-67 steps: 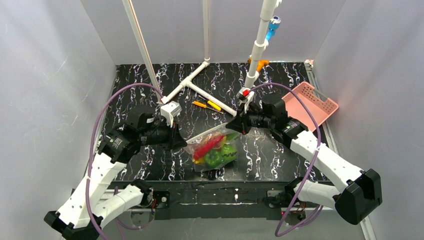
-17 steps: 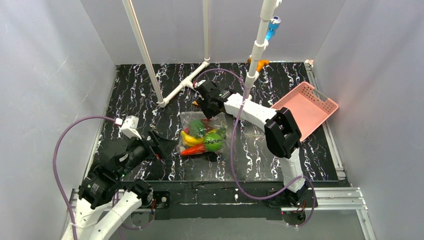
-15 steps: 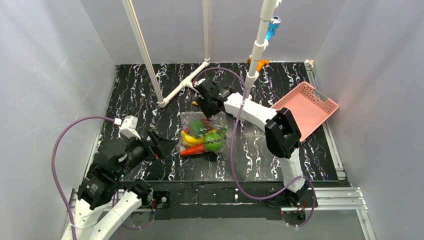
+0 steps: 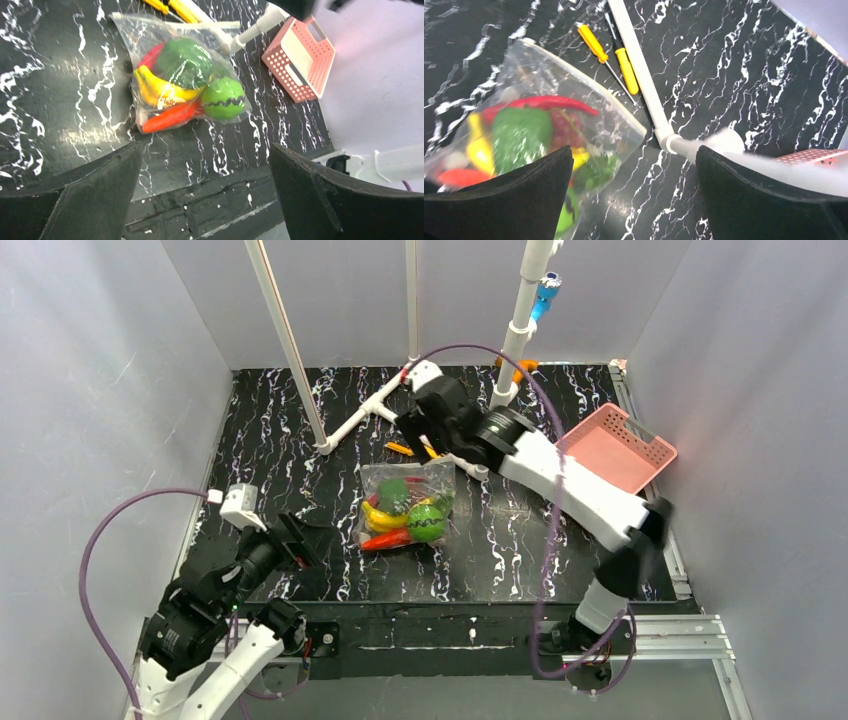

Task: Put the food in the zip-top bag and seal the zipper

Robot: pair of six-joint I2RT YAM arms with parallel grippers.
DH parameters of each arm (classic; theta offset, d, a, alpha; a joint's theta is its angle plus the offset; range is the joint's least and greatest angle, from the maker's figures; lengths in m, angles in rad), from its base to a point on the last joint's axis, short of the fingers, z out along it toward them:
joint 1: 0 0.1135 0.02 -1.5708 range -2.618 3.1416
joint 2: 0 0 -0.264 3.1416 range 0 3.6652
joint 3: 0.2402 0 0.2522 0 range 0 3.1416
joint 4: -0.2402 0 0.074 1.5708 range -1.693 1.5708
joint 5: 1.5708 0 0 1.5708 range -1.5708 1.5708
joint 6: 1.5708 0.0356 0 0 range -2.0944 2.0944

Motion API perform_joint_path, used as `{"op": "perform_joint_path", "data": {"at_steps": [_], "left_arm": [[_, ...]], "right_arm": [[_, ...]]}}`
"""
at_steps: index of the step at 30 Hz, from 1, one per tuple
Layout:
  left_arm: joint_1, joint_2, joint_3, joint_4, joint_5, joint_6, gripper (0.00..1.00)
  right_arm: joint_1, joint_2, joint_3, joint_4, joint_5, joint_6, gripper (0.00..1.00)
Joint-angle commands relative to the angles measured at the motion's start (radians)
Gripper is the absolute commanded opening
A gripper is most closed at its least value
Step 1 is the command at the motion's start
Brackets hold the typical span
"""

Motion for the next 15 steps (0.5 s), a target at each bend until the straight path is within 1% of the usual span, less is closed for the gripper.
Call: {"op": "perform_joint_path", "data": {"at_steps": [1,5,7,11,12,15], "left_arm": [[0.002,-0.064,0.006,0.056,-0.082,0.064,0.98],[0.002,-0.101,0.005,0.116,-0.102,0.078,0.98],[0.002,-0.112,0.001,0.144,-0.095,0.089,0.98],[0.002,-0.127,-0.001,0.166,-0.099,0.107,0.98],[0.002,-0.130,0.000,0.172,-0.100,0.113,0.98],[0.002,-0.136,0.003,0.193,-0.098,0.135,0.98]], "right_arm": [[0.045,-0.274,-0.181,0.033,-0.020,0.029,0.98],[0.048,-0.523,-0.377,0.092,-0.083,0.063,0.98],[0.048,-0.653,-0.473,0.139,-0.082,0.066,0.99],[0.048,-0.878,-0.605,0.177,-0.024,0.062,0.98],[0.048,-0.944,-0.639,0.179,0.001,0.062,0.98],[0.048,-1.073,-0.693,0.189,0.098,0.063,0.98]]}}
